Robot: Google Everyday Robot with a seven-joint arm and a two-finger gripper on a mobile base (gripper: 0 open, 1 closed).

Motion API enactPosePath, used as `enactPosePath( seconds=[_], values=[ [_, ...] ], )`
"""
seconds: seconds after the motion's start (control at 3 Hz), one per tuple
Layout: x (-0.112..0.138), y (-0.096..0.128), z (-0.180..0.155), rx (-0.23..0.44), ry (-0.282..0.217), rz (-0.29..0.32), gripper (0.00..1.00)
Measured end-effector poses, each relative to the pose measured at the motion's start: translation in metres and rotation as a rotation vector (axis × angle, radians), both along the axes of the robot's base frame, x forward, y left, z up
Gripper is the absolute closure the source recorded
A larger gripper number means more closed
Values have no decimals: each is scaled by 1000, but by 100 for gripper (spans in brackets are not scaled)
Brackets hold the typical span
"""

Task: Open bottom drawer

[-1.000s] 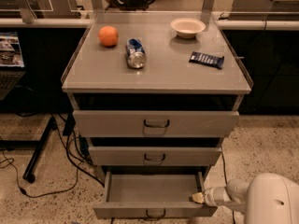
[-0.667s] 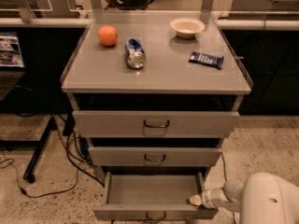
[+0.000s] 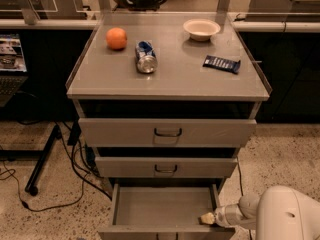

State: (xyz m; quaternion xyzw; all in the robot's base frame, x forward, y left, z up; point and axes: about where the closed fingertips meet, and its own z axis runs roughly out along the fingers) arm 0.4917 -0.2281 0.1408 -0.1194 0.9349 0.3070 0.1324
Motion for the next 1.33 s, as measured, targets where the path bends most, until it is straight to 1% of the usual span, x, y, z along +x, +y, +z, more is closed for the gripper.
enactPosePath(
  seconds=[0.33,0.67,1.0,1.33],
  values=[
    [-18,13,-2,40,17,40,100],
    [-34,32,31,67,-62,96,100],
    [-37,41,67,56,-155,102,100],
    [-40,45,67,60,-153,104,82]
  ],
)
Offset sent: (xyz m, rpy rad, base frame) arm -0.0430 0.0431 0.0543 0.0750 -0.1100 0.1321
